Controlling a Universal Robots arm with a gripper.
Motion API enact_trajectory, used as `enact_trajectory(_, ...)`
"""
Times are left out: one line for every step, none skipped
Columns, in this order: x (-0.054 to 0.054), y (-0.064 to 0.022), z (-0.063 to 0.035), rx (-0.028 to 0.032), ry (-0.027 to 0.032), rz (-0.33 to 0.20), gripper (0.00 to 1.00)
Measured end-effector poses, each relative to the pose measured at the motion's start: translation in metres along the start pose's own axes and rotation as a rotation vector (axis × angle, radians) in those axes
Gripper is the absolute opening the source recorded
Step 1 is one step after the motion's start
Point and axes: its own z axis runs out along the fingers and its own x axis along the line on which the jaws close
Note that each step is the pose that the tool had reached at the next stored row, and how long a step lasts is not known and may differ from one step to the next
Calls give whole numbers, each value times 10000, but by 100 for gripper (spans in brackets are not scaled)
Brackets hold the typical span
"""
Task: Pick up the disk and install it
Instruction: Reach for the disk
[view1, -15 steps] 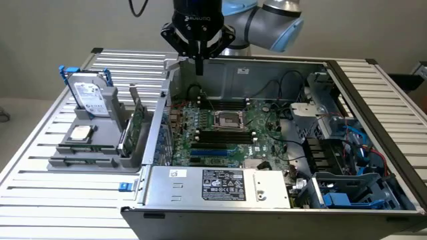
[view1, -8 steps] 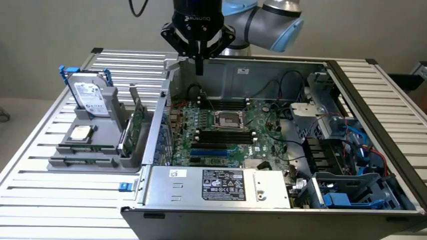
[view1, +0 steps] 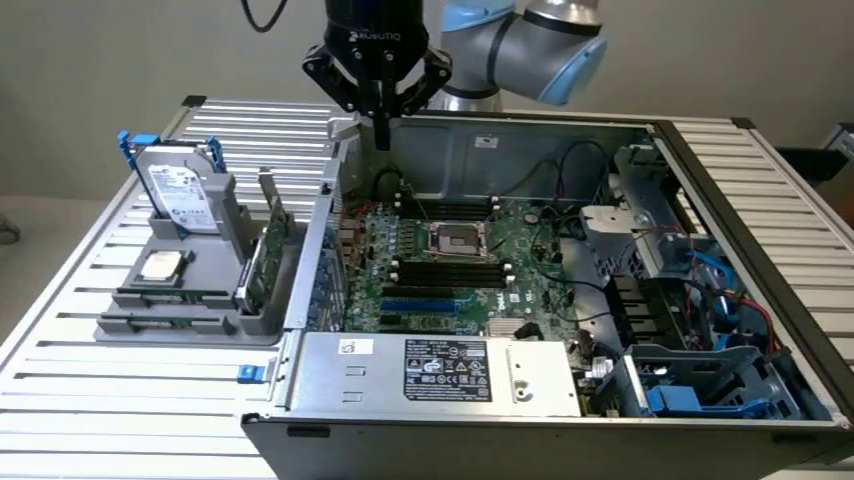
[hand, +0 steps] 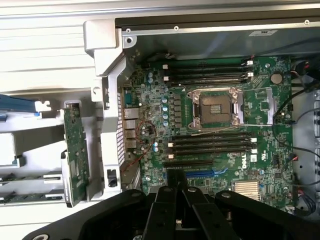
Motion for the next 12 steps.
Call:
enact_trajectory(40, -3, -1, 1, 1, -2, 11)
enact_trajectory(81, -6, -2, 0, 1, -2, 11)
enact_trajectory(121, -9, -3, 1, 2, -2, 11)
enact_trajectory(162, -12, -4, 0, 1, -3, 11)
enact_trajectory(203, -14, -5, 0, 1, -5, 11)
enact_trajectory(242, -17, -6, 0, 2, -5, 11)
enact_trajectory(281, -20, -7, 1, 1, -4, 11)
enact_trajectory(322, -22, -7, 0, 1, -4, 11)
enact_trajectory(362, -25, -8, 0, 1, -5, 11)
enact_trajectory(400, -28, -9, 0, 1, -5, 11)
enact_trajectory(438, -31, -10, 0, 1, -5, 11)
enact_trajectory(475, -33, -11, 0, 1, -4, 11)
